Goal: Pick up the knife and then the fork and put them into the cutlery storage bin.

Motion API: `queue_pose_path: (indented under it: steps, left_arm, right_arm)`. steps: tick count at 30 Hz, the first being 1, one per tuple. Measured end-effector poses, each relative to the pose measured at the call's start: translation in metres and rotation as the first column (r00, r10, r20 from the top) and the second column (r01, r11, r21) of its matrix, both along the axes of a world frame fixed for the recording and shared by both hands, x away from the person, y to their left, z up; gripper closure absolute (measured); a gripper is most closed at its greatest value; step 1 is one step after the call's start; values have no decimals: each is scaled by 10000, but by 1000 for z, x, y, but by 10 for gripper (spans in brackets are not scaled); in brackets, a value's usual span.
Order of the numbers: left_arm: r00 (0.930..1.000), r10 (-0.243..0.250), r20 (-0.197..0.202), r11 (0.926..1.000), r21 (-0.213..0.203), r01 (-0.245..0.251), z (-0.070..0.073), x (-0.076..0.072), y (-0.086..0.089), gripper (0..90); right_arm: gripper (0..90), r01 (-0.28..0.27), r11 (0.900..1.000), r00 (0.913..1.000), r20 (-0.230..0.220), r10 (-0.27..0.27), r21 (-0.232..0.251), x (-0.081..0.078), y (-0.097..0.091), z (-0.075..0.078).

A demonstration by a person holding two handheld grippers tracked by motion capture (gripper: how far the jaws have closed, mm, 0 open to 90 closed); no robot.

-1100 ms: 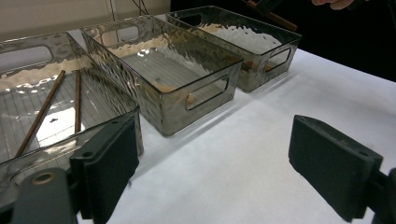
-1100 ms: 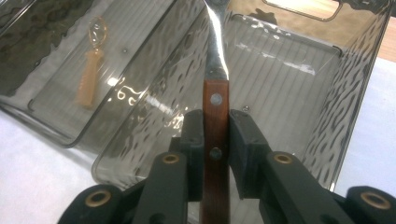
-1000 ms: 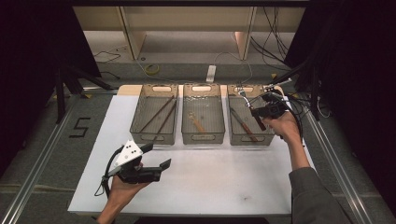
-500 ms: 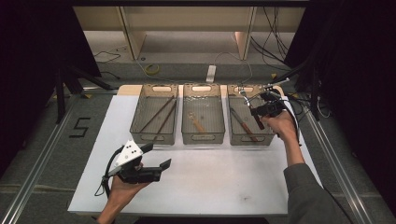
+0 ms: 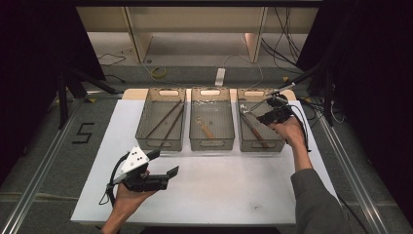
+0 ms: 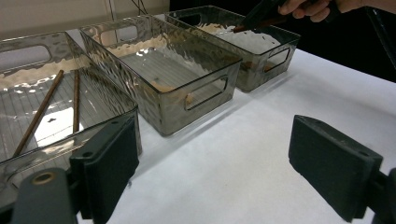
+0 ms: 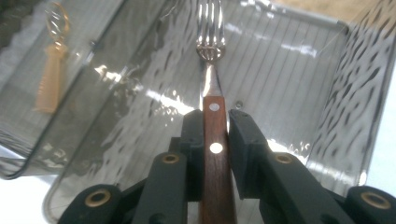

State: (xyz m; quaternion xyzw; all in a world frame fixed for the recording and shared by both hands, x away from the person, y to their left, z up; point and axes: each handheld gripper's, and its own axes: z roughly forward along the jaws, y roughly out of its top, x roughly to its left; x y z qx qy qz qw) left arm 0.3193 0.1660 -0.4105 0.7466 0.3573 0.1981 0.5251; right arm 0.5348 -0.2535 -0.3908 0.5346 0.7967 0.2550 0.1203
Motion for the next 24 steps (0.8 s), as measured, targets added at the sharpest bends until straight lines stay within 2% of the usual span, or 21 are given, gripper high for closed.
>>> queue_pose_path:
  steps: [4,5,6,7,8,10,16,24]
  left_arm:
    - [10000,-3,-20,10000,-17,3,0,1,1,154]
    - [10000,2,-27,10000,-32,-2,0,0,1,154]
    - [10000,-6,-19,10000,-29,6,0,0,1,154]
    - [10000,-3,-18,10000,-34,3,0,0,1,154]
    - [10000,-4,-21,10000,-28,4,0,0,1,154]
    - [10000,0,-18,10000,-19,0,0,0,0,154]
    - [10000,-5,-24,10000,-22,5,0,0,0,154]
    - [10000,8,-21,10000,-16,-8,0,0,0,154]
  right_arm:
    - [760,27,9999,10000,18,-27,-170,2,2,-3]
    - [697,-26,9997,10000,20,26,-230,2,3,-4]
    - [541,8,9999,10000,100,-7,-154,2,3,-3]
    - [437,46,10000,9998,184,-45,-15,3,3,-2]
    - [396,97,9999,9998,145,-98,96,3,2,1]
    - [364,-45,9998,9993,371,38,186,0,2,5]
    - [292,-338,9978,9975,634,302,566,-8,2,16]
    - [247,-674,9955,9925,1061,601,664,-22,7,27]
